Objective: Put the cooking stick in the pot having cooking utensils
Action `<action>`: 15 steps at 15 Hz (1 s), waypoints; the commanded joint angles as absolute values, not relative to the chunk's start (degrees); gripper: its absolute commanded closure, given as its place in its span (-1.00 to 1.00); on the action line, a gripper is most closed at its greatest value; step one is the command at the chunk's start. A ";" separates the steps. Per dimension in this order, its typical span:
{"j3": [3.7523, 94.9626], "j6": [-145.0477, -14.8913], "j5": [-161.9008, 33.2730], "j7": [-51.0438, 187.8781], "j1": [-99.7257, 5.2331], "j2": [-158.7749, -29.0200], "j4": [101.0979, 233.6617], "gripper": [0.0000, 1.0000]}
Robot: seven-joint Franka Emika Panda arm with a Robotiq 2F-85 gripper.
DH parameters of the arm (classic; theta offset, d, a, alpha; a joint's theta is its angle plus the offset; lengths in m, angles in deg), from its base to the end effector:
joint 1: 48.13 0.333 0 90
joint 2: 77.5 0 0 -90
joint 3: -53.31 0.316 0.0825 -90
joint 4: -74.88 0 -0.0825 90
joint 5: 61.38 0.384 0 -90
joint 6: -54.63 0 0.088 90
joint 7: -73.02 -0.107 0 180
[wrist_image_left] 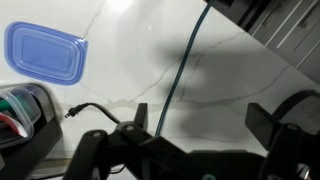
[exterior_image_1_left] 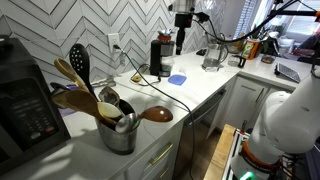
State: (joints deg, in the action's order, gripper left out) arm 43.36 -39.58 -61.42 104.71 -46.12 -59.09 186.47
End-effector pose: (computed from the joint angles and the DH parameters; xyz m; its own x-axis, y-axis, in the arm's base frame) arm 0.4518 -0.0745 0.6121 0.9115 0.4094 0.0397 0.4108 -0.9109 -0.0388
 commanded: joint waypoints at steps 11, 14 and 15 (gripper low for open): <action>44.64 -49.95 -52.14 84.09 -54.55 -88.53 160.26 -1.00; 44.86 -49.99 -52.11 82.90 -54.54 -89.38 158.85 -1.00; 44.47 -48.56 -52.18 74.26 -53.95 -90.11 157.84 -1.00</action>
State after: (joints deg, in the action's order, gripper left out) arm 43.21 -50.17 -51.77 83.12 -53.01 -89.31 159.00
